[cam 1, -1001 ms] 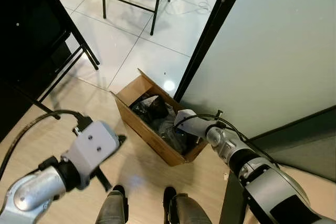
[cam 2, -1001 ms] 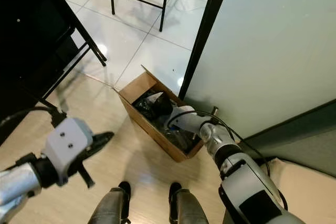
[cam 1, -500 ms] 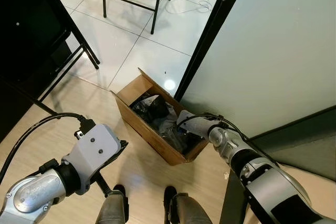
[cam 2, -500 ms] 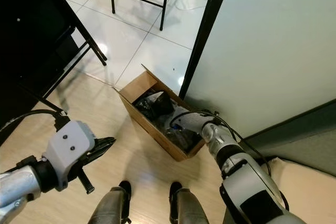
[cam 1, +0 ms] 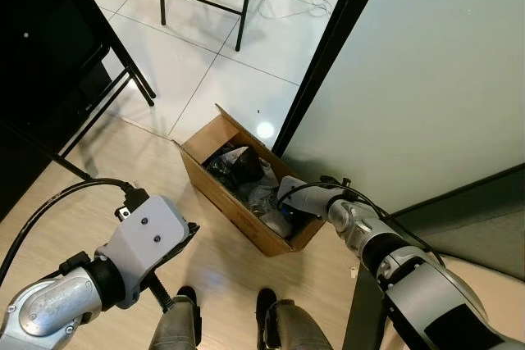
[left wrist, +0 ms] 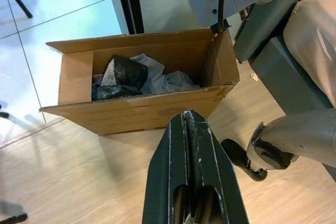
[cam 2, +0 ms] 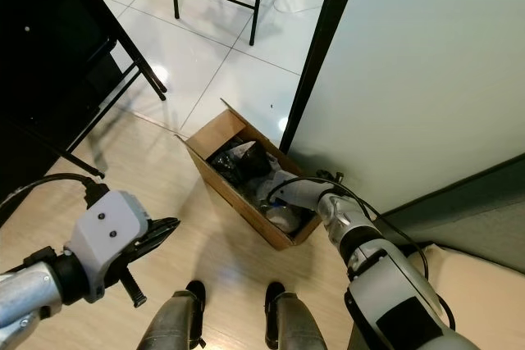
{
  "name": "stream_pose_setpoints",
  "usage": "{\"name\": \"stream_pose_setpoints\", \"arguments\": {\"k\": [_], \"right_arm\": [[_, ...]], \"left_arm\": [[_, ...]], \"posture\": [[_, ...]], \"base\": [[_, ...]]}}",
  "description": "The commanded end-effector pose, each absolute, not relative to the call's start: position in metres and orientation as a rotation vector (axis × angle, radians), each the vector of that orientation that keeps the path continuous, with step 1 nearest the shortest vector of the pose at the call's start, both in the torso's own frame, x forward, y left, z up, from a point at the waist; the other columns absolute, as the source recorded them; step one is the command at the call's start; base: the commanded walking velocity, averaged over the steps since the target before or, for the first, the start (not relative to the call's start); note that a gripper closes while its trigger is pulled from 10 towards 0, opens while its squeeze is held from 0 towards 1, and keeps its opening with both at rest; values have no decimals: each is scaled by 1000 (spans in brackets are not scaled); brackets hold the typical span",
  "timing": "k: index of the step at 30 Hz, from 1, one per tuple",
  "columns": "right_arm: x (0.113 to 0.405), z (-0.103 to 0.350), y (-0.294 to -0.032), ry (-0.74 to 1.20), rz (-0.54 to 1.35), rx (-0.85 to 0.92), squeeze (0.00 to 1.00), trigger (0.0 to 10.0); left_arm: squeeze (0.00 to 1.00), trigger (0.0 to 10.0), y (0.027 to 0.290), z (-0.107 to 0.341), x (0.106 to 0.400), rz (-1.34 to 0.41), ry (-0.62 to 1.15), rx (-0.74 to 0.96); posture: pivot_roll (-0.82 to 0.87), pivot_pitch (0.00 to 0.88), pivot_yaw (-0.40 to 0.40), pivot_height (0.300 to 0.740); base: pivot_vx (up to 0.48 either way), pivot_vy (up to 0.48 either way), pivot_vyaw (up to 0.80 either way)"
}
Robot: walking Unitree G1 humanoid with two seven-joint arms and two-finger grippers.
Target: Clean up the room
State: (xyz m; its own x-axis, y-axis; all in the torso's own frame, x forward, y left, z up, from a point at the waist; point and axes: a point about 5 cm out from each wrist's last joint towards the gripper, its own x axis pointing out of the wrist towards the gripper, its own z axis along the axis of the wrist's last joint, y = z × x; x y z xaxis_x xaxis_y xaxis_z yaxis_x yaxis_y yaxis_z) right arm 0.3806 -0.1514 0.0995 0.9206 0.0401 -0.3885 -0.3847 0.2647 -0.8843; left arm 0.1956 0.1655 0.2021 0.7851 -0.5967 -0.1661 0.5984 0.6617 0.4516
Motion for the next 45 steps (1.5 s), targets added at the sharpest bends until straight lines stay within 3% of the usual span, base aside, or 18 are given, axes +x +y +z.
{"name": "stream_pose_setpoints", "arguments": {"k": [1, 2, 6, 9, 11, 13, 15, 21, 24, 27, 30, 33, 45], "right_arm": [[374, 87, -157, 365, 310, -1282, 0, 10000], [373, 85, -152, 412, 337, -1184, 0, 10000], [372, 83, -148, 444, 360, -1109, 0, 10000], [373, 88, -120, 519, 508, -886, 0, 10000], [373, 88, -120, 519, 508, -886, 0, 10000], [377, 98, -105, 540, 529, -682, 0, 10000], [379, 103, -99, 544, 532, -598, 0, 10000], [383, 109, -103, 464, 374, -312, 0, 10000], [369, 106, -113, 339, 271, -182, 0, 10000], [359, 108, -119, 287, 226, -146, 0, 10000], [313, 92, -125, 278, 220, -191, 0, 10000], [296, 85, -127, 275, 218, -194, 0, 10000], [276, 78, -133, 341, 199, -151, 0, 10000]], "left_arm": [[0, 10000, 163, 199, 191, -705, 25, 505], [0, 10000, 166, 196, 197, -650, 29, 481], [0, 10000, 169, 194, 201, -611, 32, 462], [0, 10000, 181, 169, 222, -394, 111, 312], [0, 10000, 181, 169, 222, -394, 111, 312], [0, 10000, 180, 152, 234, -300, 160, 269], [0, 10000, 180, 146, 238, -269, 183, 275], [0, 10000, 178, 124, 251, -162, 254, 251], [0, 10000, 177, 115, 252, -119, 284, 232], [0, 10000, 177, 112, 253, -104, 292, 246], [0, 10000, 173, 114, 258, -95, 266, 241], [0, 10000, 173, 114, 260, -85, 259, 245], [0, 10000, 167, 112, 256, -67, 246, 253]], "posture": [[275, 468, -96, 740], [218, 422, -107, 740], [218, 422, -107, 740], [78, 330, -118, 740], [78, 330, -118, 740], [5, 235, -100, 740], [-3, 227, -99, 740], [-25, 178, -68, 740], [-31, 183, -41, 740], [-32, 185, -39, 740], [-32, 202, -43, 740], [-30, 205, -44, 740], [-19, 223, -60, 740]], "base": [[0, 0, 0], [0, 0, 0], [0, 0, 0], [0, 0, 0], [0, 0, 0], [0, 0, 0], [0, 0, 0], [0, 0, 0], [0, 0, 0], [0, 0, 0], [0, 0, 0], [0, 0, 0], [0, 0, 0]]}}
